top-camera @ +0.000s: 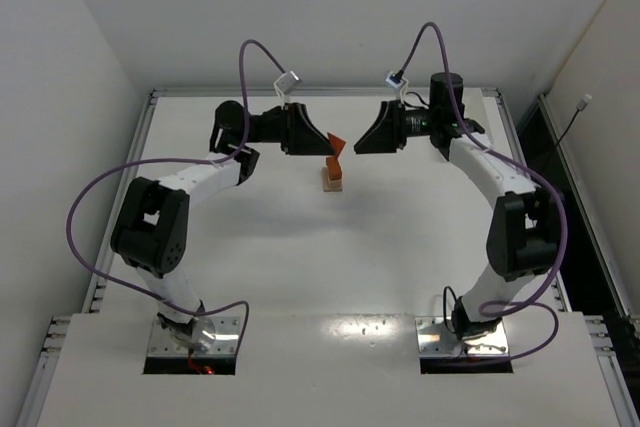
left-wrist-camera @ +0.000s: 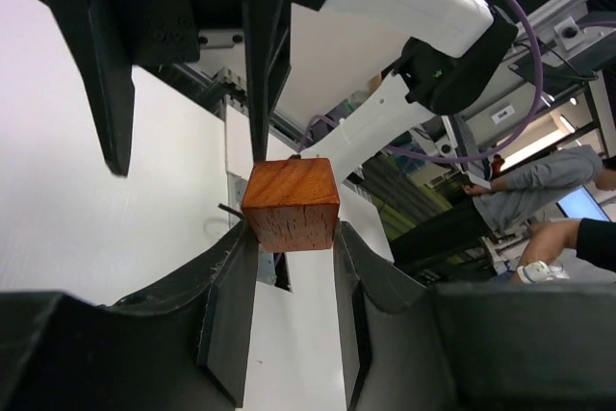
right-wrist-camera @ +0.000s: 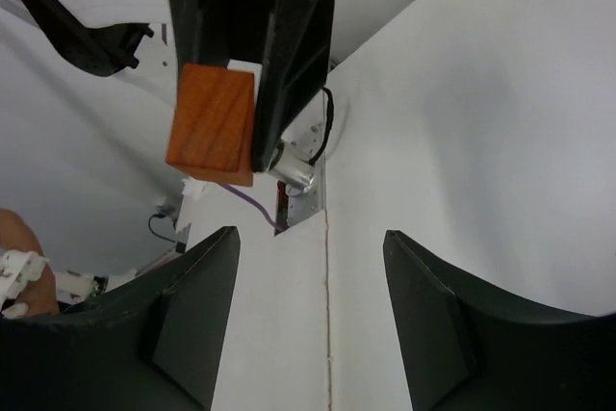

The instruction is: Build the wood block tower

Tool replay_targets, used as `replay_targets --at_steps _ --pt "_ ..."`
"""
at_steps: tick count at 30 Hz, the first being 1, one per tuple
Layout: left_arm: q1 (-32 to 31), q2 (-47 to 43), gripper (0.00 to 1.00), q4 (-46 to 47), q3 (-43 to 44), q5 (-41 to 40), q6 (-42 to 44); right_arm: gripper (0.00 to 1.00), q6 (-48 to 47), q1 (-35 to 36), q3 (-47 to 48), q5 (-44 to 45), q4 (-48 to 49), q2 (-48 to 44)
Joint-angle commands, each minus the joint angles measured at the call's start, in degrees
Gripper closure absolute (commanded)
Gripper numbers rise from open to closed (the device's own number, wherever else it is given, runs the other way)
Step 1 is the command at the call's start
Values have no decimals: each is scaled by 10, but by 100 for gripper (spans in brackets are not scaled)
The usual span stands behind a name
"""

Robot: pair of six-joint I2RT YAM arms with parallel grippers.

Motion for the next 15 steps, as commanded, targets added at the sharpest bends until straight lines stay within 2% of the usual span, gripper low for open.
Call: replay_targets --at_steps 1,15 --pt "12 -2 100 74 -13 14 -27 42 38 5 43 -24 72 -4" --pt "22 22 100 132 -26 31 -60 42 74 36 44 -30 103 -10"
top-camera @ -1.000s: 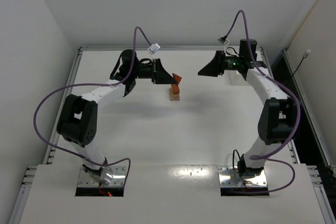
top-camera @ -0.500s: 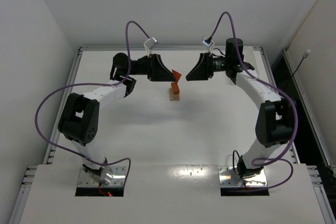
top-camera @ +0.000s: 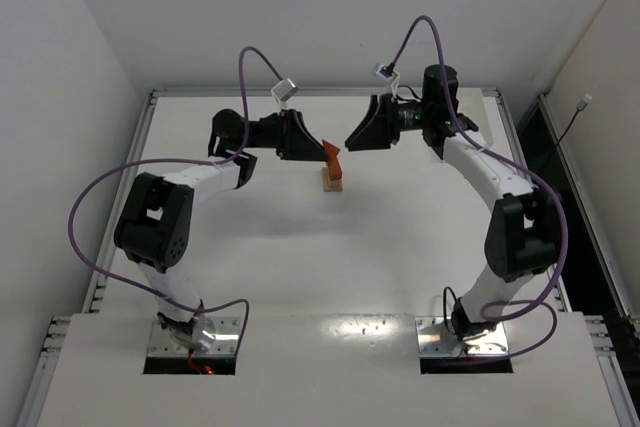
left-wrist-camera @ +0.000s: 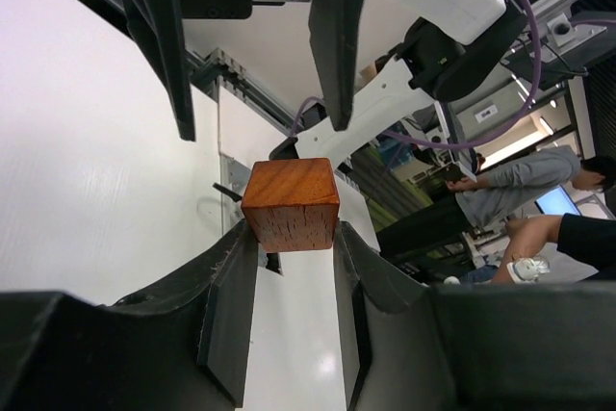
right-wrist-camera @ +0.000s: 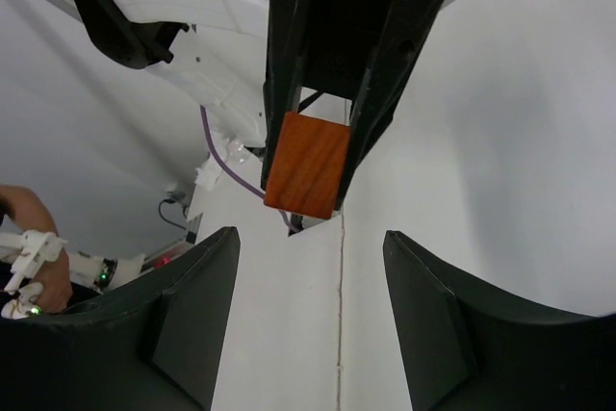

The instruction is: Build the wood block tower

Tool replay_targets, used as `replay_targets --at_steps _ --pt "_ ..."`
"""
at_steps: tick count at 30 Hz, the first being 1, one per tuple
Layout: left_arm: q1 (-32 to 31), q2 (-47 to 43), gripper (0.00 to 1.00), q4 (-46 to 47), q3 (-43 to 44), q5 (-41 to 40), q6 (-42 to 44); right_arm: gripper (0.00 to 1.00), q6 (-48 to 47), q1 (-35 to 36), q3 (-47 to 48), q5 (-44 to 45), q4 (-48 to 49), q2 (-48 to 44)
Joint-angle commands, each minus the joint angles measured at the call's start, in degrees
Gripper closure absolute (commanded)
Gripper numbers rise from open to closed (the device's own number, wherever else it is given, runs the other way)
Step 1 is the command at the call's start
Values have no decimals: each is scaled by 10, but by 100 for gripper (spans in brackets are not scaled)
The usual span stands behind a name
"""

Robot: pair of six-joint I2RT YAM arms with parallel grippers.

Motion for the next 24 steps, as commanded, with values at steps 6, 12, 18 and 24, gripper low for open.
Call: replay_targets --at_steps 6,12,18,24 --pt "7 14 100 52 17 -4 -5 42 11 19 21 -20 49 -4" --pt "7 14 100 52 17 -4 -5 42 16 24 21 -20 55 1" --pt "7 14 100 52 22 -10 -5 42 21 36 21 -20 61 13" --pt "7 4 100 52 22 -10 0 42 21 41 21 -20 67 18"
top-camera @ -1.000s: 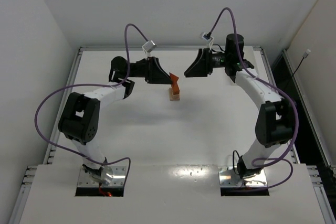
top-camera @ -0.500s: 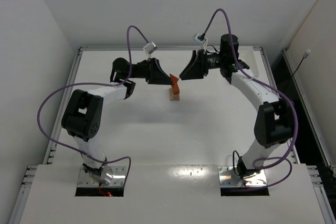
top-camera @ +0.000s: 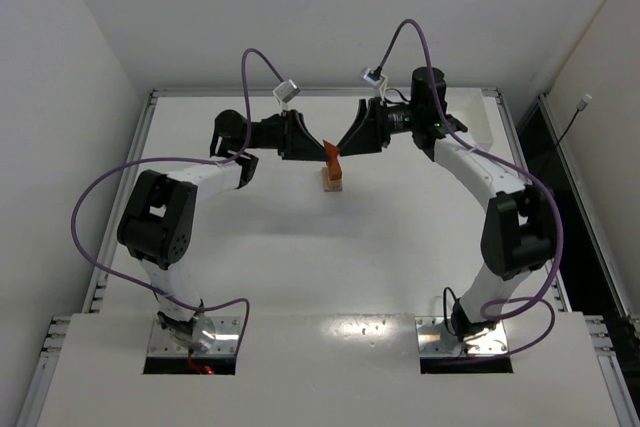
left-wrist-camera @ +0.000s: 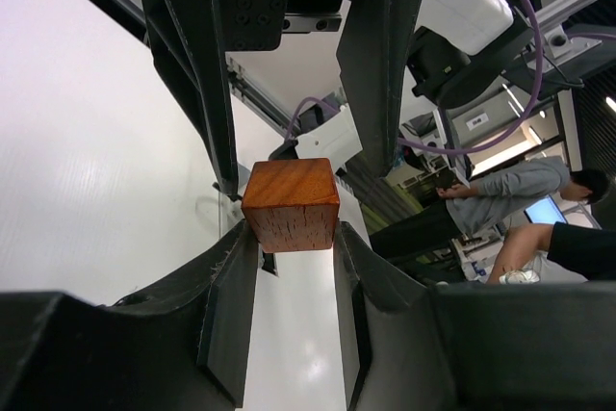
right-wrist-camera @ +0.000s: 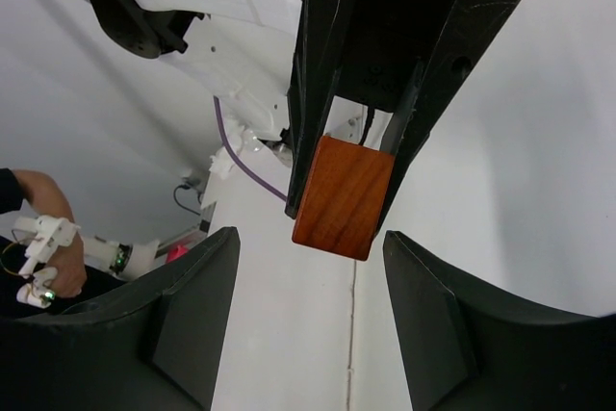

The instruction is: Build the wood block tower

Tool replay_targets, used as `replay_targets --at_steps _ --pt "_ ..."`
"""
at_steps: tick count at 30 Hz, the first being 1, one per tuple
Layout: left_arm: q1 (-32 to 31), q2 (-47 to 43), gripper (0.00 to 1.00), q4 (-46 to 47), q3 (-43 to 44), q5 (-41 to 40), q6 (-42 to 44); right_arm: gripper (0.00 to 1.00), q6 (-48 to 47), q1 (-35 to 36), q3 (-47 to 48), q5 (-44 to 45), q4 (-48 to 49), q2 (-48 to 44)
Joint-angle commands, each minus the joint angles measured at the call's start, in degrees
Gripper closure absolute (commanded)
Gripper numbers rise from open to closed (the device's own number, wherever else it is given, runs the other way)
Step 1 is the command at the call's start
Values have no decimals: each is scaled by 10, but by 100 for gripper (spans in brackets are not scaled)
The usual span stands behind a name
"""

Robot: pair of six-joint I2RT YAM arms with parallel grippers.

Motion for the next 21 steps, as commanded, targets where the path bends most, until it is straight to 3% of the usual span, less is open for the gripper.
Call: replay_targets --at_steps 1,21 --pt "6 -15 100 44 21 -6 13 42 -4 5 26 -17 40 5" --pt "6 -20 100 8 21 -6 49 53 12 16 37 -11 45 16"
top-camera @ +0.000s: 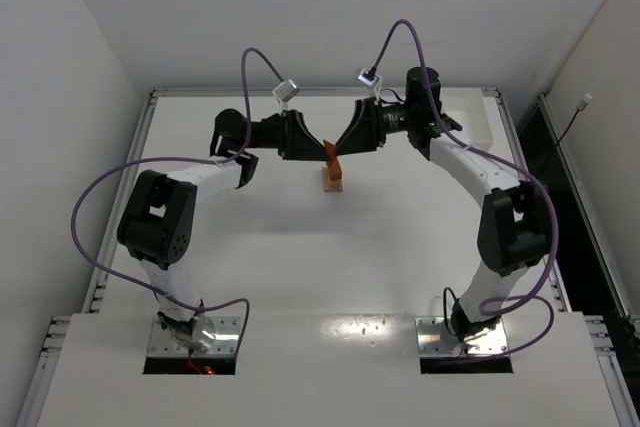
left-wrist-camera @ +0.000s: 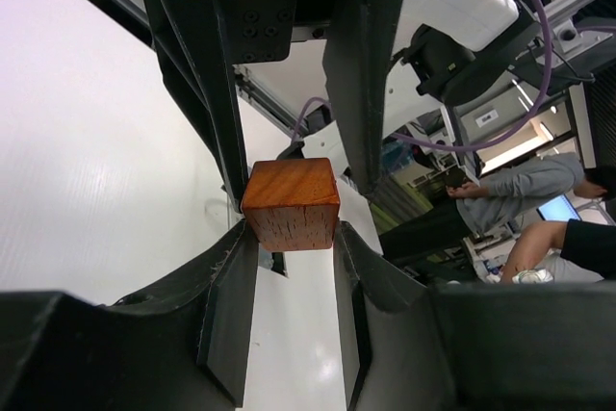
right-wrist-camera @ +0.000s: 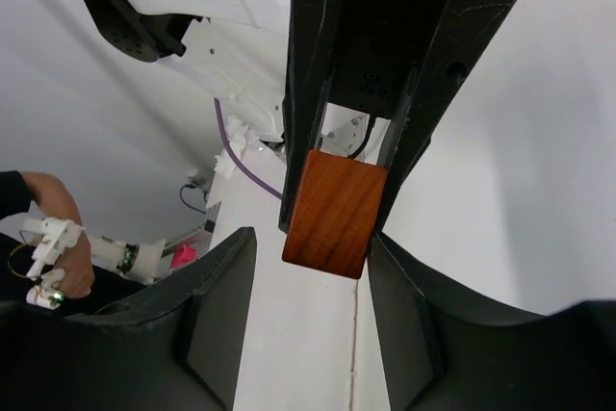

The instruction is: Build the wood block tower

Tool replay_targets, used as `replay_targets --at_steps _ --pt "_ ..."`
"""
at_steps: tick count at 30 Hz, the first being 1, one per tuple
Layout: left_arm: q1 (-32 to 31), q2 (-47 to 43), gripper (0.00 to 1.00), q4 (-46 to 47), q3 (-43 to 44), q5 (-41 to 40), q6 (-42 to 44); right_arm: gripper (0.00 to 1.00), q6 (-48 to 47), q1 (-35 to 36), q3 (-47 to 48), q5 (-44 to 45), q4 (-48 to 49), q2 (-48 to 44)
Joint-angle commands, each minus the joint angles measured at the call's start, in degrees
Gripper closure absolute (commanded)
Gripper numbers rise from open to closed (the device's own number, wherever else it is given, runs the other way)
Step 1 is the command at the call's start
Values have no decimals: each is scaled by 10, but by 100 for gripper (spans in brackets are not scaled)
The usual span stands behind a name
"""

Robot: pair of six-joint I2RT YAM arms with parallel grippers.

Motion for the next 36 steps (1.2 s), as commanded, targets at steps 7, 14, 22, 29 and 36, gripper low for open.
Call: replay_targets --at_steps 7,14,22,29,36 --pt "6 -25 100 -24 19 -4 55 74 2 10 33 -8 34 6" --pt "6 -25 85 -147 32 -4 149 90 2 15 33 -26 51 12" --pt "6 -43 47 -301 48 -25 261 100 2 15 33 -31 56 12" --pt "6 -59 25 -390 54 -52 331 100 2 15 33 -36 62 12" --pt "37 -109 23 -543 54 -121 430 100 2 4 7 -30 62 -6"
